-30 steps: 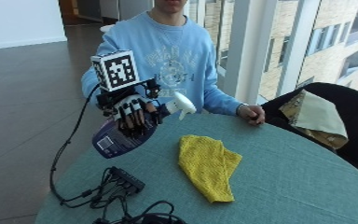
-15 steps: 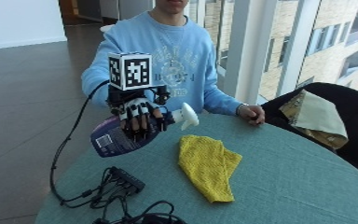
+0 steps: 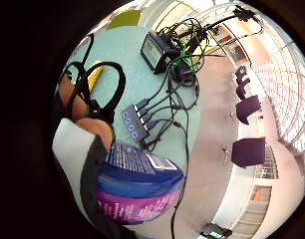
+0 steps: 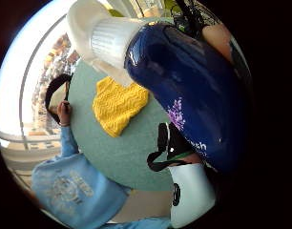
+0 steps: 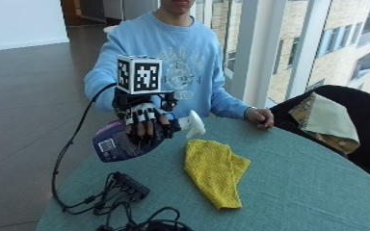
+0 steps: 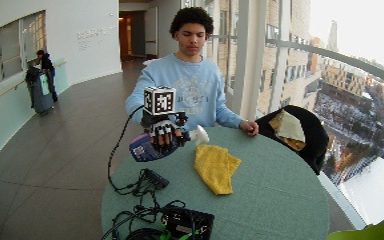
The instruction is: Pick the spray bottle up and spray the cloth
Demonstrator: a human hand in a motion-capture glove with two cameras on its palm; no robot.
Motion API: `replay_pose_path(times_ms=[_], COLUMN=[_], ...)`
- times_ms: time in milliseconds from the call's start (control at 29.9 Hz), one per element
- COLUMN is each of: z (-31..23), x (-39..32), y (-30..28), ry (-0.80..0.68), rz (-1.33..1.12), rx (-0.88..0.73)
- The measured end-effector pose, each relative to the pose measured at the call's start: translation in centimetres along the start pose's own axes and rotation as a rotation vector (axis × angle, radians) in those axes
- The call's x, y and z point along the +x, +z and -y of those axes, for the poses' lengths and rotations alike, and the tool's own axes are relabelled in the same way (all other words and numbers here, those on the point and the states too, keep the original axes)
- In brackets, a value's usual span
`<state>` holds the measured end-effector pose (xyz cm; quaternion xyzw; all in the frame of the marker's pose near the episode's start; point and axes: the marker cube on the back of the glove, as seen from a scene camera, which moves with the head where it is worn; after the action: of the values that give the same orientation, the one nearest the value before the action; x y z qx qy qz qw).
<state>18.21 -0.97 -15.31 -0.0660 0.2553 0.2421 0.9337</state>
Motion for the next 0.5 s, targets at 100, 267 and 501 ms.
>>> replay_pose_path(times_ms=[100, 267, 501], z=[-0.08, -0.02, 0.11], x=[-0.1, -0.22, -0.85], y=[0.11, 0.27, 0.55], ry=[-0.005, -0.009, -0.025], rz=[-0.014, -0.023, -0.037], rx=[-0.009, -0.021, -0.037])
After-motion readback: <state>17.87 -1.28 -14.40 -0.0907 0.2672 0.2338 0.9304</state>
